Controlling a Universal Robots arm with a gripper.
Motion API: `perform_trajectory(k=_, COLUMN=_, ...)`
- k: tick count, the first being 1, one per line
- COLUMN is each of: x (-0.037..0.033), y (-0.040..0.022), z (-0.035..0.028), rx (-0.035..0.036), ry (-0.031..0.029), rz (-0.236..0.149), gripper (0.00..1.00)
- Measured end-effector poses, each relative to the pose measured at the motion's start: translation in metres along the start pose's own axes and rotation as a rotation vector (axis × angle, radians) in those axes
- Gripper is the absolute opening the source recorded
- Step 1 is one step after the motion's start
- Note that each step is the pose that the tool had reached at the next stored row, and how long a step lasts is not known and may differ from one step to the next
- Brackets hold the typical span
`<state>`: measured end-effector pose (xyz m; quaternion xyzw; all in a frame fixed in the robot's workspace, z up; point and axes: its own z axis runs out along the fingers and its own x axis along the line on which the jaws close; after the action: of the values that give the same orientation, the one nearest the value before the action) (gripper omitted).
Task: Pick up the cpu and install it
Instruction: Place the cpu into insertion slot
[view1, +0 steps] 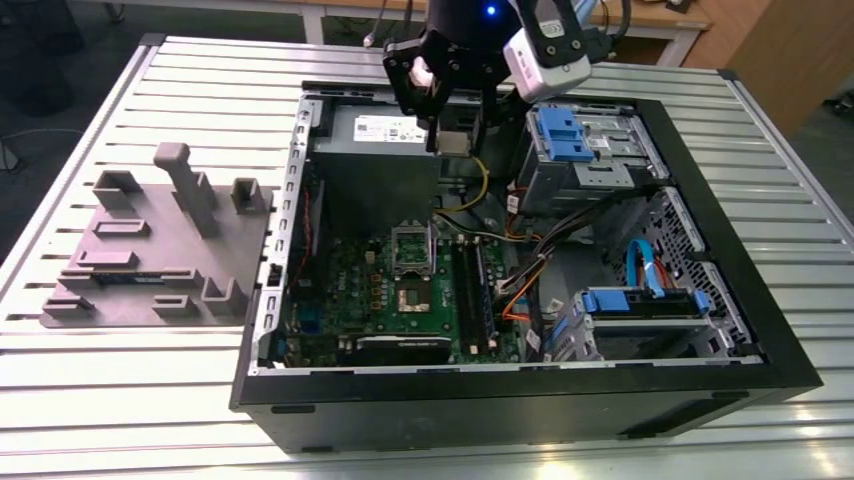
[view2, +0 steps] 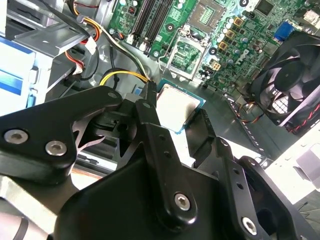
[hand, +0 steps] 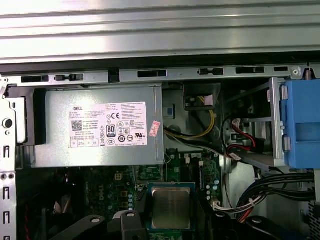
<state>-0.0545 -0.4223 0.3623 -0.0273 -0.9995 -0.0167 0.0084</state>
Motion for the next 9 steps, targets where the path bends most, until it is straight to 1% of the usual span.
perform_trajectory(k=4, x=0.0000, y=0.0000, z=0.0007, rx=-0.0002, ry=-0.0001, rz=0.000, gripper=0.47)
perform_trajectory(k=6, x=-0.0001, y=-0.0002, z=0.0060, rx=0.0000, ry=0.0000, rz=0.000, gripper=0.47)
perform_trajectory(k=9, x=-0.0001, y=-0.0002, z=0.0060, rx=-0.0001, ry=0.0000, rz=0.000, gripper=0.47)
